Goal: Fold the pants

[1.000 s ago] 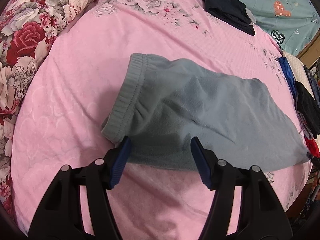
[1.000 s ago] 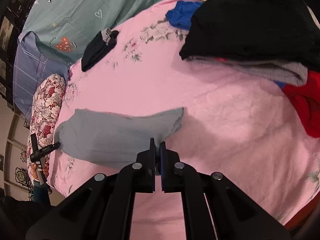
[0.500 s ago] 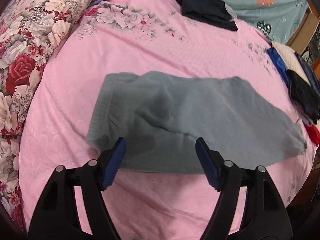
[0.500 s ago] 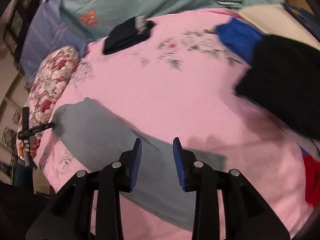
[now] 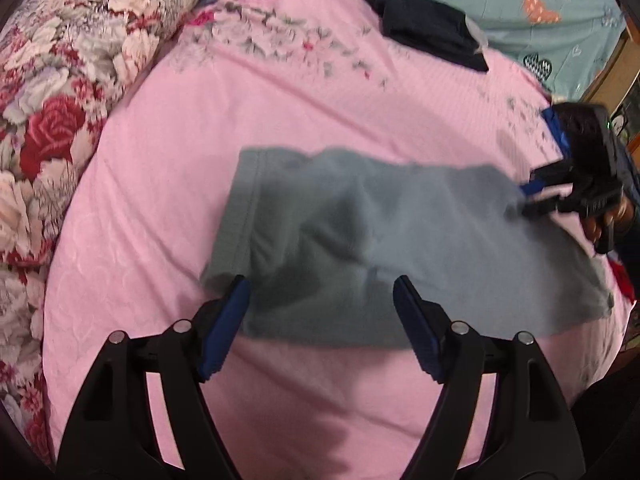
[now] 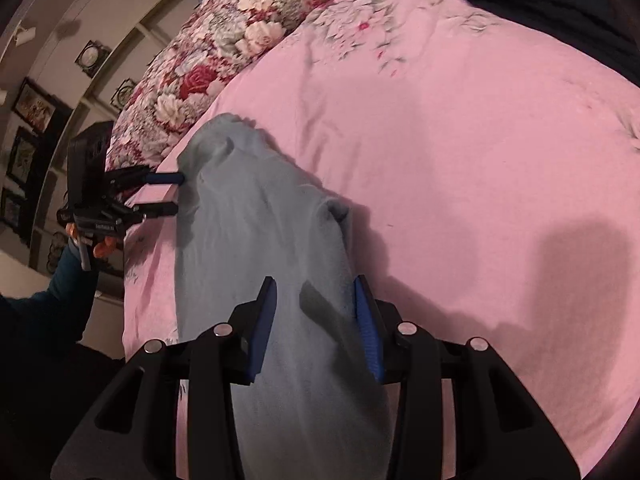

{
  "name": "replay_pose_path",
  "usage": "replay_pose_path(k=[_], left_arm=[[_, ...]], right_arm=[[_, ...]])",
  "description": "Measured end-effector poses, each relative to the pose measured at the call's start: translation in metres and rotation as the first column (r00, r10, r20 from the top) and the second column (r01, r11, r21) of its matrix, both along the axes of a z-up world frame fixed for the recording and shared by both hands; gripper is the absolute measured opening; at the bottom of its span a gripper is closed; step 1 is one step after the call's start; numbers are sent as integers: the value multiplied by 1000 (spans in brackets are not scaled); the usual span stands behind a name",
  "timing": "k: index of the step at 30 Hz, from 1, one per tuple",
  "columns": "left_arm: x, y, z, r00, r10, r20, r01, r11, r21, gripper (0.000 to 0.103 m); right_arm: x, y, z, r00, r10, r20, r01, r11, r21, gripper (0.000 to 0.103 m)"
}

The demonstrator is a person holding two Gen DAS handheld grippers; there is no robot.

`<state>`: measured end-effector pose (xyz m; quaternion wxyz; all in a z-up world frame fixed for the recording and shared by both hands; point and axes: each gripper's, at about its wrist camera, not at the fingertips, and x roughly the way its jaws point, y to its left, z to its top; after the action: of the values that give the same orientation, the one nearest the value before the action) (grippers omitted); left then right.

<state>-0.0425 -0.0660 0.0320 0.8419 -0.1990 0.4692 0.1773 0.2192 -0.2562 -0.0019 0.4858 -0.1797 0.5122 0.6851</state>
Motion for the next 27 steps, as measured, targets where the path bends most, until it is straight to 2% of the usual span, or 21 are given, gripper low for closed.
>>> replay_pose_path(k=[3, 8, 11, 14, 16, 18, 20, 22, 23, 24, 27], left_arm=[[15, 6, -5, 1000, 9, -21, -9, 1000, 9, 80], [22, 13, -18, 999, 29, -39, -29, 1000, 1, 80], [23, 16, -18, 999, 33, -32, -34, 999, -6, 80], [20, 15, -17, 999, 38, -31, -38, 999, 4, 80], [19, 15, -17, 999, 42, -31, -41, 999, 9, 80], [18, 16, -17, 999, 38, -28, -38, 999, 11, 80], [18, 17, -17, 999, 36, -30, -36, 999, 14, 80], [14, 19, -14, 999, 41, -16, -41, 999, 2, 80], [11, 19, -11, 999, 42, 0, -42, 999, -5, 80], [9, 18, -9, 999, 41, 14, -41, 999, -9, 80], [4, 16, -13, 999, 28, 17, -28, 1000, 13, 80]], right_arm=[[-5, 1, 0, 993, 91, -74, -89, 996, 27, 40], [-13, 20, -5, 989, 140, -38, -139, 990, 36, 40], [-11, 33, -5, 988, 131, -76, -126, 990, 69, 40], [0, 45, -4, 990, 31, -135, -19, 996, 88, 41], [12, 45, -9, 990, -76, -115, 83, 995, 56, 41], [20, 42, -14, 980, -127, -153, 135, 990, 39, 37], [25, 33, -13, 972, -167, -164, 172, 985, 21, 38], [28, 19, -6, 971, -205, -122, 209, 978, 17, 39], [31, 10, -1, 968, -235, -94, 237, 971, 17, 46], [35, -2, 5, 959, -276, -59, 278, 961, 16, 47], [55, -61, 29, 912, -410, -21, 411, 911, 41, 47]])
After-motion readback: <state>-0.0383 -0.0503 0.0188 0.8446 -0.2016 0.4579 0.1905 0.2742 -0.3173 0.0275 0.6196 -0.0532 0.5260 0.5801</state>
